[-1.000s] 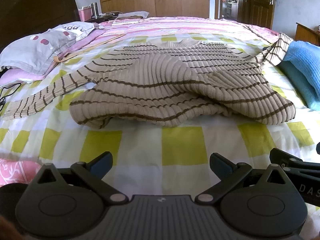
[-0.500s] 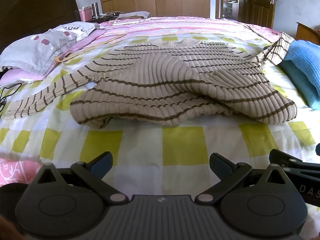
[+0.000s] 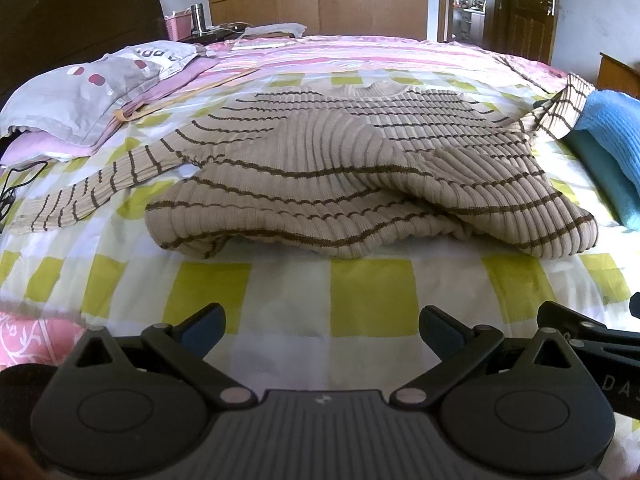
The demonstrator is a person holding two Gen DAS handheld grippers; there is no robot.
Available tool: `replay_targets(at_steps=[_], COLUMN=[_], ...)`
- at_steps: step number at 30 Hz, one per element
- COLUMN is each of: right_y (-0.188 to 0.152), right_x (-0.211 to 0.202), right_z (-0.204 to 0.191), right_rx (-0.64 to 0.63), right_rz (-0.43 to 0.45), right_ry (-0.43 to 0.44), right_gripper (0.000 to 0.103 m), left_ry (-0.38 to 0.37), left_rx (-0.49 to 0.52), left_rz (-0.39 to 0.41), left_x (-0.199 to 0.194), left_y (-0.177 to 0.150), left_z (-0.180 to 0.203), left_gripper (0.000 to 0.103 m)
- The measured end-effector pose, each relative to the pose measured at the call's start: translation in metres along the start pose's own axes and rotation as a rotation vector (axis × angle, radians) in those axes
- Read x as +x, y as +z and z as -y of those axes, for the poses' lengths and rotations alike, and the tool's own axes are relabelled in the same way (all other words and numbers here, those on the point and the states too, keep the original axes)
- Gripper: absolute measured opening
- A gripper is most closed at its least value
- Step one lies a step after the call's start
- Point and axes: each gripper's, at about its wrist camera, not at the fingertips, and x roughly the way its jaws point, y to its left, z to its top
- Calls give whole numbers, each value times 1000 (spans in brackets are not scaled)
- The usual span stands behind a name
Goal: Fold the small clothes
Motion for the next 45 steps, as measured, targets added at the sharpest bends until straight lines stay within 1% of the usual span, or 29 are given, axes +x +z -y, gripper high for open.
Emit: replay_targets(at_steps=[8,12,15,18,21,26,33,36,39,40,41,42,43,44,45], right_y=[8,18,29,43,57,79,99,104,106,106,105,105,105,104,104], right_x=[4,5,7,12,18,37,69,81,91,94,97,100,102,104,105], right_z=[-1,-5,-8,-9,-7,-4,-8,-12,-15,-16,-17,-18,-19,-19,-18], right_rx=[5,-10,-13,-18,-28,-35,-61,-76,-82,-85,-90,-93,-93,-91,-86], right_rz=[-1,9,19,30,46,47,10,-12,-42,-51,-60,-72,-81,-93,-104], right_ry=[26,38,47,54,45,36,63,79,115,125,133,141,149,161,178], right_gripper=[103,103,103,102,102,101,97,96,93,92,92,90,86,84,79], left_ry=[-6,-11,-39,-63,-68,-52,-41,-32,-46,-60,-77,-97,-113,-130,-153], left_rx=[-17,-10,-3,-25,-36,-38,-49,-46,-56,-58,-60,-62,-65,-69,-70], left_rz=[14,51,90,117,135,131,104,74,42,33,24,10,-7,-26,-40], left_x=[0,-3,-4,-3,1,16,41,52,63,65,69,74,77,81,84], left_y=[7,16,27,39,50,65,83,87,88,88,89,90,91,91,92], left_z=[-6,-10,-16,-27,-40,-58,-91,-101,-106,-107,-107,-108,-108,-108,-108], left_gripper=[103,103,103,103,103,103,103,99,90,84,80,72,61,55,49])
